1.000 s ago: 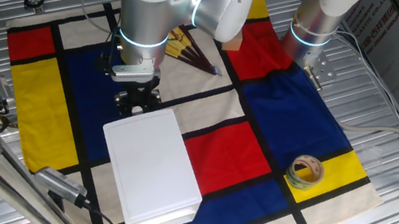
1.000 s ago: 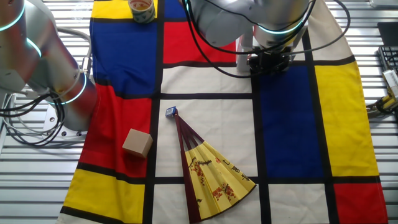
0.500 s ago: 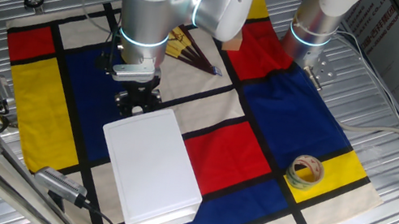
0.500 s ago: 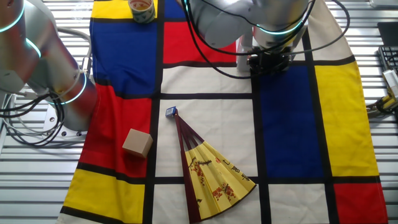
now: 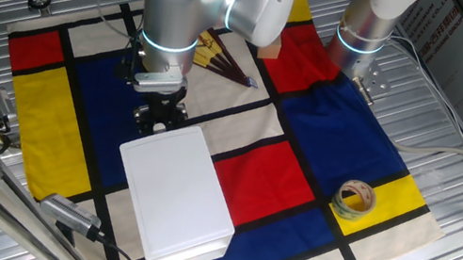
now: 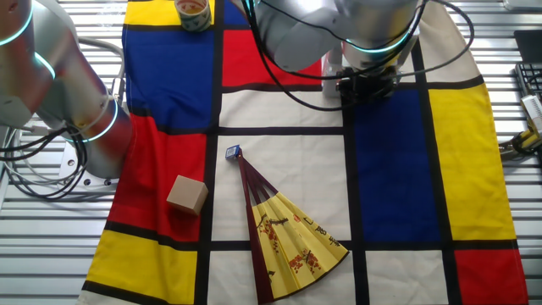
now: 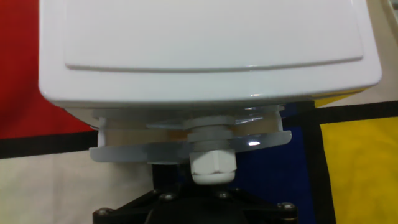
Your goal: Grasp the handle and close the drawer
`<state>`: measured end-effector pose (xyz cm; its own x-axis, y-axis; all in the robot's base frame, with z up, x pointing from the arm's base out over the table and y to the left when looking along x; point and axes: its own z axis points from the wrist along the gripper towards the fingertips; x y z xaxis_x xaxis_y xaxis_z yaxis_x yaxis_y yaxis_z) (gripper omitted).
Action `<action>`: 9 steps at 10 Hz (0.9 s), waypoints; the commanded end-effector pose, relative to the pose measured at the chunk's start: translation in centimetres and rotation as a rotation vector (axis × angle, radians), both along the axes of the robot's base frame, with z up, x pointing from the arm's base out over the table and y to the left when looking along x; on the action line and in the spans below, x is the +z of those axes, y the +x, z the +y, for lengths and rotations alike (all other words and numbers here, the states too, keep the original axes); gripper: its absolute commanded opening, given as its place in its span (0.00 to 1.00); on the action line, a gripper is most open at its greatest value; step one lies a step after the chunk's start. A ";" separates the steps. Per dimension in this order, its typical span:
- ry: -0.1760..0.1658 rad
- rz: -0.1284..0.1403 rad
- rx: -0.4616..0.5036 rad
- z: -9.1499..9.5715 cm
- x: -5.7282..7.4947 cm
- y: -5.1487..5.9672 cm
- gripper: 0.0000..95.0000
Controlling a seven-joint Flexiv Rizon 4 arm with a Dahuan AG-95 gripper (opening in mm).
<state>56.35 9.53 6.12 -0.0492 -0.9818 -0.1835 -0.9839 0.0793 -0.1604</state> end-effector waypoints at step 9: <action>0.022 -0.007 -0.004 -0.1 -0.1 -0.3 0.00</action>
